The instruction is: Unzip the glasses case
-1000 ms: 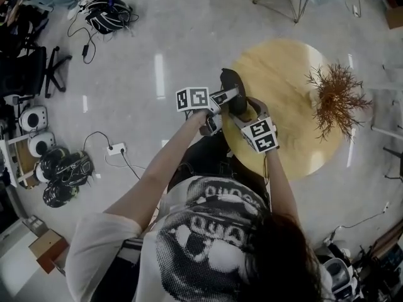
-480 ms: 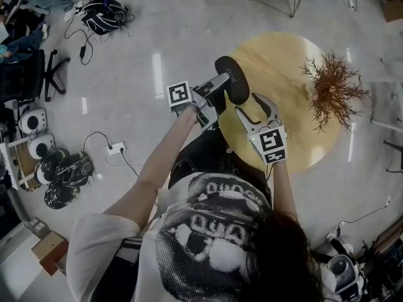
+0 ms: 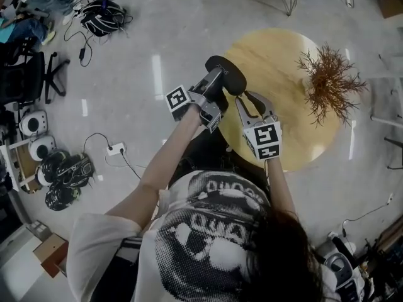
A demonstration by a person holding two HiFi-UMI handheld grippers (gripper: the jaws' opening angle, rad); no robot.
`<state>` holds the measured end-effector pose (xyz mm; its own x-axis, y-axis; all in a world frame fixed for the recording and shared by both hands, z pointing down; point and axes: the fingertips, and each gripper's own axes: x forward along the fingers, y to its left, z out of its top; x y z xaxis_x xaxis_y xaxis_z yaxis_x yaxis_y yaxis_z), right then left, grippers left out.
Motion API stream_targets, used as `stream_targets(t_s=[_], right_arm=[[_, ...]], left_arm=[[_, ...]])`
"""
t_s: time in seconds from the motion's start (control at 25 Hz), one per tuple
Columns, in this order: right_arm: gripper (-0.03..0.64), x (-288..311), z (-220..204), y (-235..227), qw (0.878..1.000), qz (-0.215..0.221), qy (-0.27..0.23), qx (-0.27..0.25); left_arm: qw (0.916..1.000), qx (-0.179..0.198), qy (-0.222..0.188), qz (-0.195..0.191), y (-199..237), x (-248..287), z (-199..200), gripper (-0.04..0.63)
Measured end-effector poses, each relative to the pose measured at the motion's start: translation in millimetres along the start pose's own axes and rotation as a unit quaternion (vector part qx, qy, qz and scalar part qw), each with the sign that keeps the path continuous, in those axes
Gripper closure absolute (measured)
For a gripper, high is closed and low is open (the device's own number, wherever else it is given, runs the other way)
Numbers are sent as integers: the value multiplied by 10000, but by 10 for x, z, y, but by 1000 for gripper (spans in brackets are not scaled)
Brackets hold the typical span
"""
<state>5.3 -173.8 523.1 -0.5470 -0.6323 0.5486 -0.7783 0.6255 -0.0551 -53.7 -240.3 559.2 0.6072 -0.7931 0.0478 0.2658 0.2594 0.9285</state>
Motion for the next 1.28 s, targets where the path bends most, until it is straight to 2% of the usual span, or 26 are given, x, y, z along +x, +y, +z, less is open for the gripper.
stream_targets(t_s=[0.08,0.12,0.24,0.32,0.48,0.56,0.68,0.8,0.84,0.88,1.04,1.12,1.28], right_arm=[[538,3,-43,-10,9999,-40,93,-7],[587,3,-66,-6,9999,-45,147,-38],[591,5,-144,50,9993,133,329,-132],[592,-3,-176,110,9984,351,411,-183],[594,-13,-163,187,9971,625,397,-162],[597,-7,-167,190,9968,691,380,-103],[597,-14,-222,218,9956,798,468,-141],[600,-32,-268,288,9943,922,518,-147],[601,-35,-288,304,9941,931,543,-150],[601,-37,-308,303,9941,905,575,-160],[601,-51,-397,161,9947,566,824,-252],[603,-63,-439,79,9948,434,892,-224],[601,-78,-442,98,9953,502,802,-193]], left_arm=[[9998,128,-109,96,24,-20,9,337],[9996,213,-136,139,31,-28,10,337],[9984,469,-125,273,71,-49,11,337],[9982,490,-109,318,110,-60,9,336],[9983,398,70,427,240,-66,-47,325],[9975,379,299,516,331,-64,-142,291],[9972,-152,537,489,442,-60,-304,237],[9950,-658,646,390,499,-20,-431,227],[9949,-673,650,373,499,-2,-449,229],[9952,-631,646,382,496,15,-455,283],[9944,-304,712,718,527,14,-451,301],[9933,-336,743,818,544,-21,-456,310],[9919,-500,806,839,560,-78,-478,314]])
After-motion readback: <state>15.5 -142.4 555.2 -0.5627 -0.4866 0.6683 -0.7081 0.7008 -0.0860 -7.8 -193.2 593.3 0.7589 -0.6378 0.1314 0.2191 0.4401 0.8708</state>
